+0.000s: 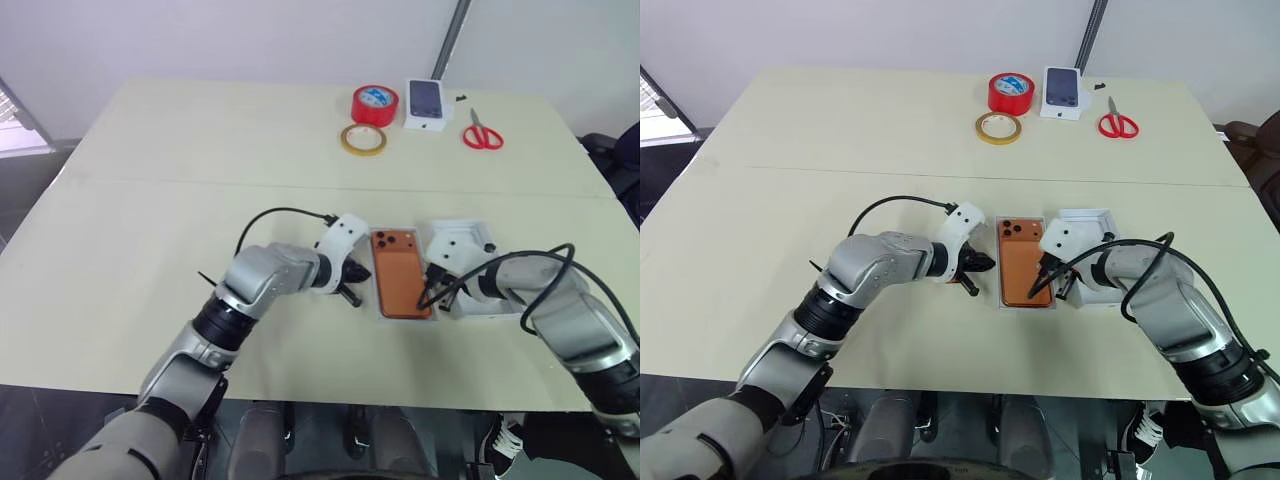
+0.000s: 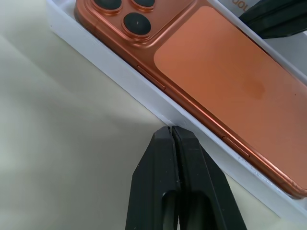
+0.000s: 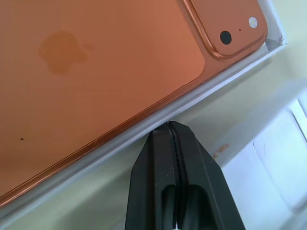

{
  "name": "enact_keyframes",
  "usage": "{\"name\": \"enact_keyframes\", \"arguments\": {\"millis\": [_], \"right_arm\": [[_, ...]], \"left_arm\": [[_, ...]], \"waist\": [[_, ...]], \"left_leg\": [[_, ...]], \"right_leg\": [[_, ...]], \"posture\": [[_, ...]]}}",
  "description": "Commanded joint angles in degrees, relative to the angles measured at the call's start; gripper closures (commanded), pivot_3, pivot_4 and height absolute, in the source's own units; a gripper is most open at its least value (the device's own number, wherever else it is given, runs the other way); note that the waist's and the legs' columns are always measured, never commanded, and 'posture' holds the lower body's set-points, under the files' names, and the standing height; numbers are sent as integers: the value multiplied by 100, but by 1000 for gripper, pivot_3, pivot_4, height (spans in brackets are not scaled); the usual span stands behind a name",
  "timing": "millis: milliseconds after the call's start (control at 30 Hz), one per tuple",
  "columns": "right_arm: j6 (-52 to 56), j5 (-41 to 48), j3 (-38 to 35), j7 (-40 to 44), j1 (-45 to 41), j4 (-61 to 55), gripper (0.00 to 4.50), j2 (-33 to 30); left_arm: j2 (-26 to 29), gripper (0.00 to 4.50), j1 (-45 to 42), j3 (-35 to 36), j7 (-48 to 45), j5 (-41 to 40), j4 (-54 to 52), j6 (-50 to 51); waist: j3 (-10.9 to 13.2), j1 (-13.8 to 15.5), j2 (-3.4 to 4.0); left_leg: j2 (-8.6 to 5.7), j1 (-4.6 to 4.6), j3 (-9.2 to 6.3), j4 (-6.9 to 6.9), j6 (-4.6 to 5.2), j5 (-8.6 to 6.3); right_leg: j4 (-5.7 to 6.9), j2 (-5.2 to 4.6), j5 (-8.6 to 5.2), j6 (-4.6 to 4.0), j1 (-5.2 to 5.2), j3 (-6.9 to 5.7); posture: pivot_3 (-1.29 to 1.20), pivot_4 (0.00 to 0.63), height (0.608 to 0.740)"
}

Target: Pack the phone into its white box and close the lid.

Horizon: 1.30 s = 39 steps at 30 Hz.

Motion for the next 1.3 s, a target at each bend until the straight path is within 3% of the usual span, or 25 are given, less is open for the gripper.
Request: {"name": "enact_keyframes", "arguments": {"millis": [33, 267, 600, 867, 967, 1067, 1267, 1300], "right_arm": [[-15, 195, -225, 61, 166, -450, 4500, -94], [-16, 209, -411, 30, 373, -443, 4500, -175], [-222, 237, -632, 145, 446, -280, 4500, -388], [-83, 1087, -1735, 667, 461, -376, 4500, -741], [374, 1378, -1818, 731, 202, -214, 4500, -815], [1010, 1617, -1739, 668, -89, -87, 3698, -819], [2705, 1895, -1413, 140, -886, 268, 686, -630], [3014, 1974, -1388, 83, -1048, 384, 686, -575]], "left_arm": [[-447, 4419, -175, -284, -412, 19, 30, -193], [-632, 4419, -144, -252, -671, 285, 104, -161], [-483, 4419, -92, 122, -611, 527, 78, -121], [406, 4419, 462, 1155, -726, 270, -1014, -192], [832, 4419, 1017, 1329, -972, 292, -1711, -832], [1332, 4500, 1607, 1242, -1435, 400, -2265, -1686], [1971, 4500, 2279, 1306, -2248, 384, -2576, -2717], [2029, 4500, 2318, 1293, -2304, 431, -2554, -2859]], "waist": [[0, 5, 0], [0, 5, 0], [0, 1, 0], [0, -70, 4], [-1, -121, 6], [0, -124, 6], [-1, -157, 8], [-1, -158, 8]], "left_leg": [[0, 0, 0, 0, 0, 0], [-1, -1, -3, 5, 9, -5], [-1, -1, -3, 7, 10, -5], [1, 4, -1, 6, 10, -5], [5, 10, -1, 5, 9, -5], [7, 11, -2, 5, 8, -6], [8, 10, 0, 6, 8, -7], [9, 10, 1, 6, 8, -7]], "right_leg": [[0, 0, 0, 0, 0, 0], [0, -7, -4, 4, 3, 0], [2, -7, -4, 5, 3, 0], [18, -5, -2, 9, -3, 1], [23, -4, -2, 9, -1, 1], [22, -10, -5, 6, 2, 1], [17, -17, -5, 2, 2, 2], [17, -17, -5, 2, 0, 3]], "posture": [[0, 150, 730], [0, 150, 730], [0, 150, 730], [0, 150, 730], [0, 150, 730], [0, 150, 730], [0, 150, 730], [0, 150, 730]]}}
